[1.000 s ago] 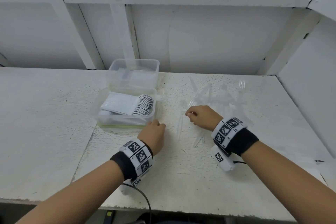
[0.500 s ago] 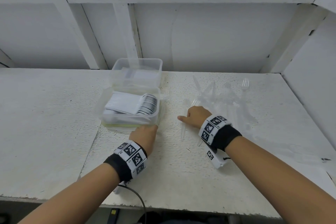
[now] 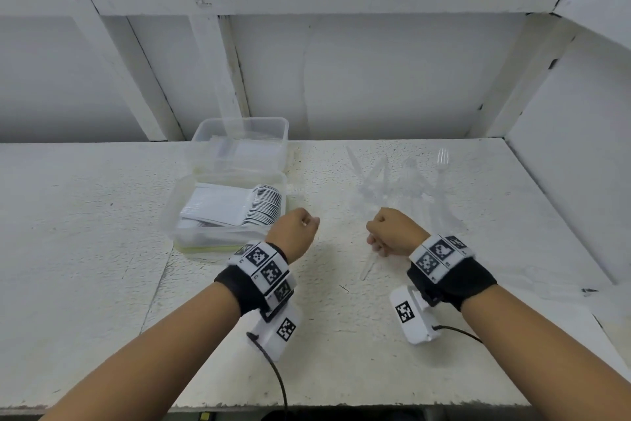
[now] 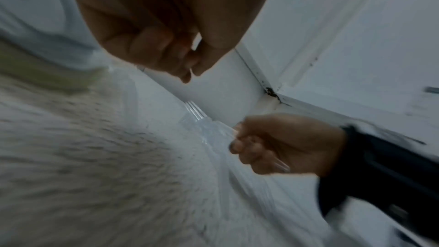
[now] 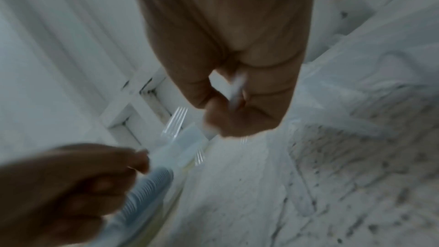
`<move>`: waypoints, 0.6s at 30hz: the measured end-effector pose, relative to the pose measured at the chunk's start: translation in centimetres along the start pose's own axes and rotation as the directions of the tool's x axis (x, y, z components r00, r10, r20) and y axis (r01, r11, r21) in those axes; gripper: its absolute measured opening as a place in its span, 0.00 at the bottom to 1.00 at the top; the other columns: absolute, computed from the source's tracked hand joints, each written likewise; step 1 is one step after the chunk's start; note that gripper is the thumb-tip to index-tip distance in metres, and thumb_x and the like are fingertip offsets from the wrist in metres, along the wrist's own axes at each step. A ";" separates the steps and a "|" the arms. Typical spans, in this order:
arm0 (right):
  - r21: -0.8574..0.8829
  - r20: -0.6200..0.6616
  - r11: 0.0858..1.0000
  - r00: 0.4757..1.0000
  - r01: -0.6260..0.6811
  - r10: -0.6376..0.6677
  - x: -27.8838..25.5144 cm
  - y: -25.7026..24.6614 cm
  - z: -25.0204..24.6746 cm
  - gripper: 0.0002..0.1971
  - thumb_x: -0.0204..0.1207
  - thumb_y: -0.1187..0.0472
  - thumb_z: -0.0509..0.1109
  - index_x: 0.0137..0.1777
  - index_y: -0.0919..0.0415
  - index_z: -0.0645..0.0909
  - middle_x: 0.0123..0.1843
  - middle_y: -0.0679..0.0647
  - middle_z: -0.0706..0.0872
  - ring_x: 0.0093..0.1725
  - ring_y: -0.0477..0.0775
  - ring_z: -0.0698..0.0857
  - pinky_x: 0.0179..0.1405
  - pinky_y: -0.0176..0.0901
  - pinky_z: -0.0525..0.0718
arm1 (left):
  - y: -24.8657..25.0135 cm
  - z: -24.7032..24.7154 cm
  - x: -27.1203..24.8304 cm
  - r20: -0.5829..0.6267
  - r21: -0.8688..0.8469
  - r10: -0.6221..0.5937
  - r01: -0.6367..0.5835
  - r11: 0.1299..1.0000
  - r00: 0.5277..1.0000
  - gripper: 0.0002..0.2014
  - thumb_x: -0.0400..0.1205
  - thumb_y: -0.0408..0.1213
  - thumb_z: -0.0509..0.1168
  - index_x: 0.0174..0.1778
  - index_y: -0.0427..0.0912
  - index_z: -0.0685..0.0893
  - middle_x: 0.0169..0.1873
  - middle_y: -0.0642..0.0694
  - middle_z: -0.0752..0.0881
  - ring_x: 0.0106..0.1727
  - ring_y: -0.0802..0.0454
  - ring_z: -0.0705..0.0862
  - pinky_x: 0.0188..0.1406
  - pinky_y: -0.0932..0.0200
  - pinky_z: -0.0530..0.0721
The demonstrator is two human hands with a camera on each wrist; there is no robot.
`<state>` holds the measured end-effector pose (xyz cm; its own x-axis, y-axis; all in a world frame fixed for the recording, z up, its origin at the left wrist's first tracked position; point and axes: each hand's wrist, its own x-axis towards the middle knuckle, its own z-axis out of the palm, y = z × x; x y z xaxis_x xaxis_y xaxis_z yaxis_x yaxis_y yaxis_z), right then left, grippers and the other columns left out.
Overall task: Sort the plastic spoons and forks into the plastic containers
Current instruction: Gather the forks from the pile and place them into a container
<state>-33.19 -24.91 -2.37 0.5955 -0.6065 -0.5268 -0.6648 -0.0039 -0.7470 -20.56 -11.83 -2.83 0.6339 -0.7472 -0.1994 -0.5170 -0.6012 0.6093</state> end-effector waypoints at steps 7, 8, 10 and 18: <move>0.091 -0.135 0.995 0.990 0.045 -0.032 -0.8 1.4 -1.4 0.09 0.83 0.59 0.58 0.55 0.62 0.76 0.30 0.52 0.70 0.23 0.46 0.62 0.16 0.31 0.58 | 3.2 2.5 4.7 0.038 0.068 -0.184 0.181 0.981 0.982 0.16 0.86 0.32 0.50 0.57 0.27 0.79 0.59 0.31 0.81 0.60 0.36 0.81 0.60 0.47 0.78; 0.087 -0.126 0.995 0.991 0.050 -0.039 -0.8 1.5 -1.4 0.11 0.82 0.60 0.58 0.56 0.64 0.78 0.29 0.52 0.69 0.23 0.46 0.62 0.16 0.31 0.58 | 3.4 2.9 4.8 0.042 0.105 -0.209 0.204 0.973 0.977 0.16 0.86 0.33 0.50 0.58 0.27 0.78 0.61 0.31 0.80 0.62 0.36 0.80 0.61 0.47 0.78; 0.071 -0.110 0.996 0.993 0.049 -0.041 -1.0 1.7 -1.2 0.11 0.82 0.61 0.59 0.55 0.65 0.80 0.29 0.52 0.69 0.23 0.46 0.62 0.16 0.32 0.59 | 3.6 3.5 4.8 0.051 0.161 -0.245 0.234 0.959 0.968 0.15 0.86 0.34 0.50 0.61 0.31 0.77 0.64 0.32 0.78 0.64 0.36 0.78 0.65 0.47 0.77; 0.116 -0.135 0.992 0.990 0.059 -0.043 -0.5 2.1 -1.1 0.09 0.82 0.62 0.58 0.51 0.61 0.80 0.28 0.52 0.69 0.23 0.46 0.62 0.16 0.32 0.58 | 3.3 3.9 4.3 0.061 0.140 -0.239 0.229 0.963 0.969 0.19 0.86 0.33 0.50 0.73 0.39 0.71 0.74 0.33 0.60 0.67 0.36 0.74 0.67 0.52 0.71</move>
<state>-35.37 -25.48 -3.28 0.5567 -0.7079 -0.4347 -0.5721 0.0527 -0.8185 -21.79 -18.19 -4.67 0.7030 -0.5977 -0.3854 -0.4336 -0.7898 0.4339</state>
